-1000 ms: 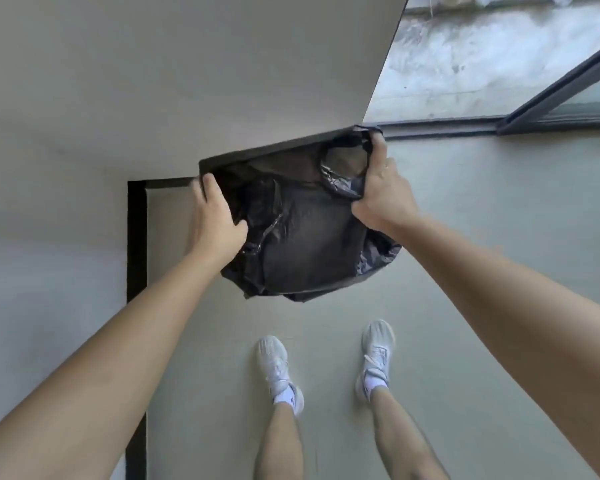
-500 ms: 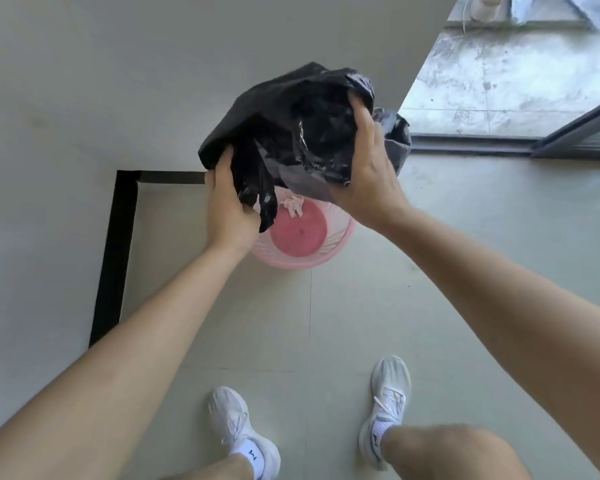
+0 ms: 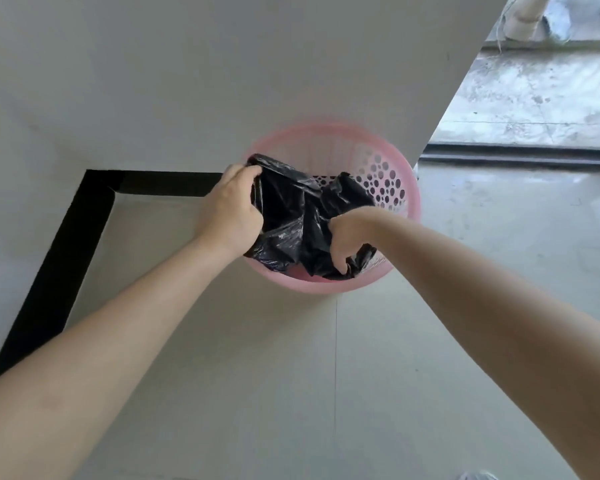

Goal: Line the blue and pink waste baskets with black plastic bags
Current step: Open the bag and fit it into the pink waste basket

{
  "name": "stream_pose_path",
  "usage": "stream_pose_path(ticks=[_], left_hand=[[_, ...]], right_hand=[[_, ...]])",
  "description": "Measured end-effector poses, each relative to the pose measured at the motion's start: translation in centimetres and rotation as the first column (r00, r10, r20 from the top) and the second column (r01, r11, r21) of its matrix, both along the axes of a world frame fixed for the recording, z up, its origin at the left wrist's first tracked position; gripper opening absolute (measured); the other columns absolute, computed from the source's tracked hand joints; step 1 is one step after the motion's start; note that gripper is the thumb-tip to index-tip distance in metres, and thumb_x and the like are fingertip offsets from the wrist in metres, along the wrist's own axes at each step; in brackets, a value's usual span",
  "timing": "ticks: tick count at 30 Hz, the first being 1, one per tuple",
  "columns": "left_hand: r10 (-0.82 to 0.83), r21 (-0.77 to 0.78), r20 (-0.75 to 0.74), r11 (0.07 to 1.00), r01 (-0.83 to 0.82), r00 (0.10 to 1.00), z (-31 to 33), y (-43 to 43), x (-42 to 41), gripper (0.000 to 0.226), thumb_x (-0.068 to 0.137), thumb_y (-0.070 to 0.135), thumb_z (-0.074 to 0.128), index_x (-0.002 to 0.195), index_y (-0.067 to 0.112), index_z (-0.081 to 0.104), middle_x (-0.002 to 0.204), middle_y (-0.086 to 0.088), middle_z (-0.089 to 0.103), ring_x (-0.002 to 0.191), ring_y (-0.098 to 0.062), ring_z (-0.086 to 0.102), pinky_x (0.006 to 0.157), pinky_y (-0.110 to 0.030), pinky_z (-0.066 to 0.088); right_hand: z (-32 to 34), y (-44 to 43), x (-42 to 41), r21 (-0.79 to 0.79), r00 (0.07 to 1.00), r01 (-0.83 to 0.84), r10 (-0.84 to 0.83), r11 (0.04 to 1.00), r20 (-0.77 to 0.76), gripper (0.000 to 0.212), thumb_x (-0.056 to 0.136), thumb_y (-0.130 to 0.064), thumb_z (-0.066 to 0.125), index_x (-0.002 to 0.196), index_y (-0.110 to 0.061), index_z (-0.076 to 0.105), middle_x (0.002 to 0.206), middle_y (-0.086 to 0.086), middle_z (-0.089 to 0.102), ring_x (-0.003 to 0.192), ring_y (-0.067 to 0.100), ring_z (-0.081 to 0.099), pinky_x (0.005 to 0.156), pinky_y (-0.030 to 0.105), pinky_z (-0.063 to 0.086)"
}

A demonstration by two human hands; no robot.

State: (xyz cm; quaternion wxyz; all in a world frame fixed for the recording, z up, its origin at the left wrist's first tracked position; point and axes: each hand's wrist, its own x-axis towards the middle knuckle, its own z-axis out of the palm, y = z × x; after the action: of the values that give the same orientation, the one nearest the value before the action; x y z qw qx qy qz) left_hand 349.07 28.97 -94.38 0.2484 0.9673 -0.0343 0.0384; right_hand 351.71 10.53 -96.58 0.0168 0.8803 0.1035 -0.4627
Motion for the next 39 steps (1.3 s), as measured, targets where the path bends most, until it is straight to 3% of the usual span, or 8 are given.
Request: stream_pose_path(ticks=[5, 11, 15, 18, 21, 26, 31, 39], left_hand=[[-0.109, 0.211, 0.010, 0.972, 0.105, 0.994, -2.0, 1.2, 2.1, 0.055, 0.079, 0.003, 0.041, 0.129, 0.022, 0.057, 0.137, 0.001, 0.055, 0.120, -0.029, 0.053, 0.094, -0.042, 0.045], [0.011, 0.062, 0.008, 0.998, -0.011, 1.000, 1.5, 1.1, 2.0, 0.027, 0.087, 0.028, 0.040, 0.083, 0.020, 0.065, 0.087, -0.004, 0.072, 0.088, -0.029, 0.063, 0.078, -0.040, 0.051], [-0.027, 0.233, 0.045, 0.972, 0.016, 0.999, 1.8, 2.1, 2.8, 0.037, 0.089, 0.026, 0.051, 0.126, 0.020, 0.059, 0.129, -0.003, 0.059, 0.113, -0.031, 0.057, 0.085, -0.039, 0.045], [-0.008, 0.280, -0.009, 0.960, 0.011, 1.000, 0.2, 2.8, 3.1, 0.059, 0.083, 0.029, 0.063, 0.138, 0.016, 0.046, 0.137, -0.008, 0.049, 0.117, -0.034, 0.055, 0.087, -0.042, 0.045], [0.013, 0.275, -0.119, 0.961, 0.021, 0.993, -0.4, 2.6, 2.9, 0.073, 0.079, 0.037, 0.068, 0.142, 0.018, 0.037, 0.138, -0.011, 0.043, 0.117, -0.039, 0.054, 0.092, -0.045, 0.045], [-0.018, 0.248, -0.208, 0.966, 0.070, 0.978, -0.2, 2.3, 1.7, 0.079, 0.072, 0.035, 0.070, 0.137, 0.018, 0.028, 0.128, -0.012, 0.045, 0.109, -0.040, 0.056, 0.083, -0.042, 0.046], [-0.112, 0.403, 0.229, 0.915, 0.010, 0.967, 0.2, 1.7, 1.0, 0.060, 0.085, 0.035, 0.058, 0.135, 0.014, 0.034, 0.122, -0.013, 0.049, 0.081, -0.040, 0.061, 0.062, -0.035, 0.038], [-0.204, 0.220, 0.508, 0.970, 0.103, 0.837, 1.2, 0.2, 0.1, 0.043, 0.083, 0.020, 0.058, 0.125, 0.016, 0.055, 0.107, -0.005, 0.062, 0.070, -0.032, 0.063, 0.053, -0.034, 0.048]], right_hand=[[-3.1, 0.2, 2.5, 0.004, 0.969, 0.133, -0.129, 0.991, -0.209, 0.056, 0.086, -0.013, 0.067, 0.138, -0.012, 0.047, 0.151, 0.013, 0.035, 0.130, 0.034, 0.045, 0.081, 0.040, 0.051], [3.8, -3.6, 2.0, 0.267, 0.879, 0.470, -0.421, 0.841, -0.224, 0.064, 0.084, -0.038, 0.063, 0.142, -0.024, 0.039, 0.150, 0.013, 0.037, 0.131, 0.038, 0.043, 0.108, 0.056, 0.038], [6.2, -5.5, 1.8, 0.261, 0.859, 0.229, -0.321, 0.938, 0.398, 0.060, 0.098, -0.062, 0.024, 0.087, -0.012, 0.056, 0.080, 0.003, 0.055, 0.067, 0.021, 0.058, 0.071, 0.033, 0.052], [4.8, -7.4, 1.6, 0.033, 0.579, 0.038, -0.049, 0.999, 0.814, 0.047, 0.096, -0.052, 0.042, 0.069, -0.014, 0.052, 0.066, 0.005, 0.051, 0.057, 0.025, 0.048, 0.061, 0.031, 0.041], [4.0, -8.2, 0.8, 0.053, 0.525, 0.063, -0.078, 0.997, 0.848, 0.019, 0.083, -0.024, 0.063, 0.097, -0.011, 0.064, 0.091, 0.010, 0.054, 0.067, 0.029, 0.052, 0.056, 0.031, 0.040], [4.6, -8.5, -1.0, 0.090, 0.471, 0.205, -0.179, 0.975, 0.864, 0.059, 0.073, -0.019, 0.069, 0.128, -0.013, 0.050, 0.109, 0.014, 0.042, 0.086, 0.028, 0.047, 0.070, 0.035, 0.038], [4.9, -6.4, -1.6, 0.303, 0.255, -0.183, -0.252, 0.935, 0.933, 0.062, 0.073, -0.016, 0.064, 0.132, -0.015, 0.045, 0.136, 0.018, 0.037, 0.121, 0.036, 0.043, 0.100, 0.051, 0.036], [3.0, -3.3, -0.7, 0.275, 0.518, -0.270, -0.102, 0.923, 0.850, 0.053, 0.083, -0.003, 0.048, 0.135, -0.014, 0.050, 0.129, 0.012, 0.053, 0.133, 0.030, 0.040, 0.117, 0.052, 0.013]])
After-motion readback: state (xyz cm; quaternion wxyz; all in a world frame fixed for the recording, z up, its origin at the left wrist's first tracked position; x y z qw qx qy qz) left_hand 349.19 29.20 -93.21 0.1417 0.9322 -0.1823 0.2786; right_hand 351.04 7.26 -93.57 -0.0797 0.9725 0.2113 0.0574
